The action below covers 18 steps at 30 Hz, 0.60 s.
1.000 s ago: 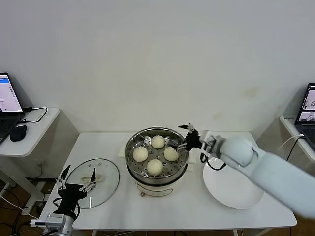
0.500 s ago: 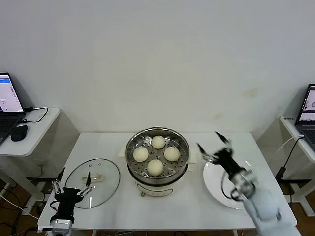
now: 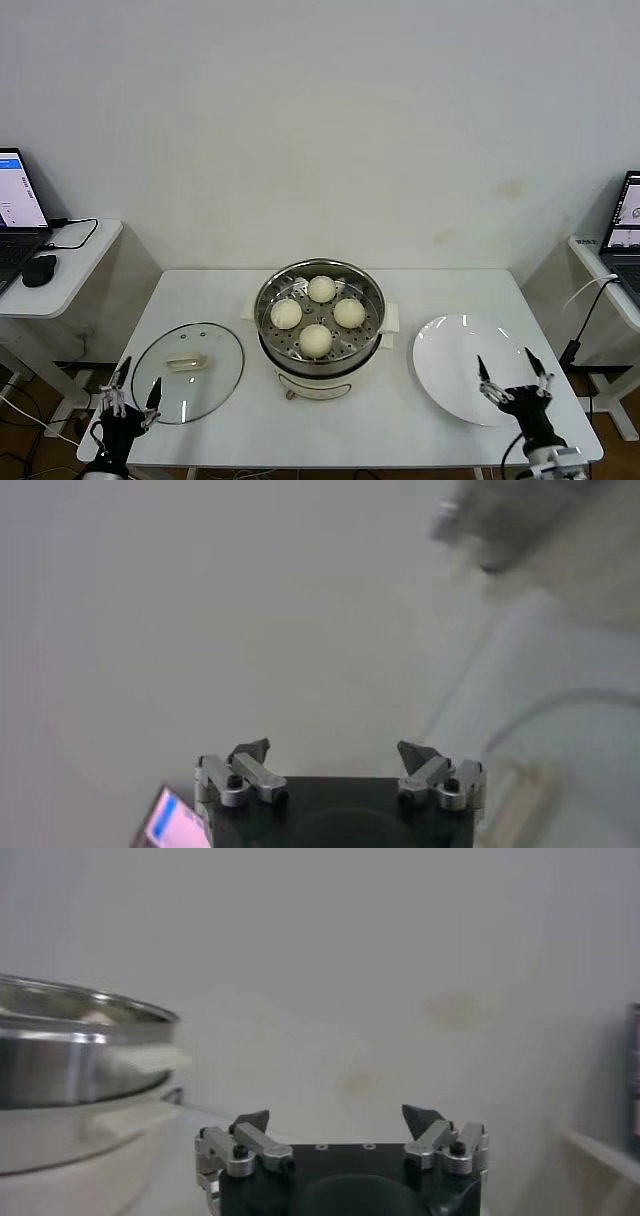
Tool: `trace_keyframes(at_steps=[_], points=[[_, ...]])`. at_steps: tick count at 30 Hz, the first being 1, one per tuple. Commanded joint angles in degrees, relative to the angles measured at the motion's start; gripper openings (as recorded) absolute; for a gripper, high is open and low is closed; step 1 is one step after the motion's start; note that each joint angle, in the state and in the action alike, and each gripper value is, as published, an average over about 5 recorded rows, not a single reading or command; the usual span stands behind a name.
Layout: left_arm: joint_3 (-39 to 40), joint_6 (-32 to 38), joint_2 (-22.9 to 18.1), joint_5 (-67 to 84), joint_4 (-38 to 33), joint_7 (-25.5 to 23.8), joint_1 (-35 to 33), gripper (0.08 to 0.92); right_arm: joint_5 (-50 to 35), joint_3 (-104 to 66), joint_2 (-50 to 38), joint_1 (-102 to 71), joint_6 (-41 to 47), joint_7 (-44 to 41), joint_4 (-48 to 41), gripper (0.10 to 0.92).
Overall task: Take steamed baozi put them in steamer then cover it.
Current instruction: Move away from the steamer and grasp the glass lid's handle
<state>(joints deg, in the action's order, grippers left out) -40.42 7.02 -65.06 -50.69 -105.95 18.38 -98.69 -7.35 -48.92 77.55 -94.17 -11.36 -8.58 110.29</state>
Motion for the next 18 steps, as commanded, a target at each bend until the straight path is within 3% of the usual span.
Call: trace_keyframes(at_steps=[1,18], points=[[4.18,2.67,3.33,-16.59,13.09,1.79,6.41,0.823,2.08,-4.94,5.37,-3.77,-2.39,1.94,0.59,0.823],[11.95,1.14,5.9,-13.41,23.83,-0.21,23.22,0.823,3.6,-5.08,9.26,-3.8,-3.2,1.58,-0.13,0.823]])
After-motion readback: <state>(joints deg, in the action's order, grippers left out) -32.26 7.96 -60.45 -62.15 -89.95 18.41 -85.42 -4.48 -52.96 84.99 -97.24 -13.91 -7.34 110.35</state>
